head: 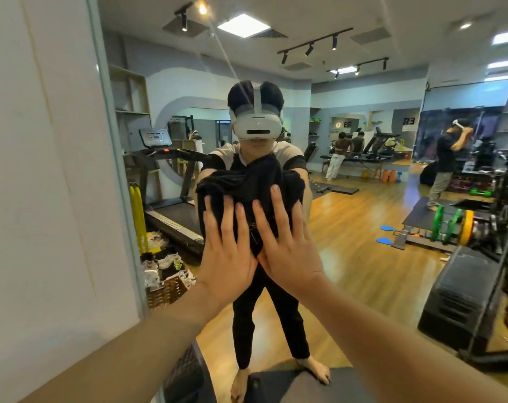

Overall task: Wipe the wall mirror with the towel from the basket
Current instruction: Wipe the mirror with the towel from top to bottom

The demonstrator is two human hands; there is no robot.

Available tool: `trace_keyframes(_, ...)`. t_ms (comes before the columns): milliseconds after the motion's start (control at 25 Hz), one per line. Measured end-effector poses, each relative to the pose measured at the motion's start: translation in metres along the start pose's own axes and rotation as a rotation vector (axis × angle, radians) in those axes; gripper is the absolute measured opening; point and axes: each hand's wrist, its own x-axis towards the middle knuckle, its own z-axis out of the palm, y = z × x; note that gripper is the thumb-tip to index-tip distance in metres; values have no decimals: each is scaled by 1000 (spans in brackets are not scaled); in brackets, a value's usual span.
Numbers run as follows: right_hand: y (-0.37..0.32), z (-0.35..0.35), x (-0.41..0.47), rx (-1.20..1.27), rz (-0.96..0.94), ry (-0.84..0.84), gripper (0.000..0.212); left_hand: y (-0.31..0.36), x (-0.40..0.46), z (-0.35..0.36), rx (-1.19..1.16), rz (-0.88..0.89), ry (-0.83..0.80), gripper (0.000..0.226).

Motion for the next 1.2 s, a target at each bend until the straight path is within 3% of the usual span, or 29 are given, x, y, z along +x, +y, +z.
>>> trace_keyframes(120, 52, -20, -35, -38, 31, -46, 71, 59, 8, 27, -27, 18, -52, 70)
trace_keyframes(280, 140, -58, -47, -173, 68, -60, 66, 145, 65, 49, -96, 53, 11, 65)
trace_keyframes(360, 180, -82, -28, -238, 101, -89, 73, 175, 112, 53, -81, 89, 52, 62)
trace_keyframes(520, 221, -126, 49, -306, 91, 10, 88, 192, 216, 30, -79, 79, 132, 73)
trace_keyframes(640, 219, -134, 119, -346, 96, 39, 85, 159, 267, -6, -49, 86, 124, 78)
trace_keyframes(800, 169, -109, 168, -228, 204, 3, 80, 87, 259, -50, -64, 72, 53, 80)
trace_keyframes(960, 107, -81, 141, -87, 122, 93, 70, 51, 197, -43, -78, 29, 112, 74)
trace_keyframes(1080, 100, -65, 99, -7, 27, 164, 63, 58, 149, -15, -68, -29, 170, 66)
trace_keyframes(1200, 118, -56, 40, 6, -36, 67, 61, 91, 108, 20, -78, -17, 184, 70)
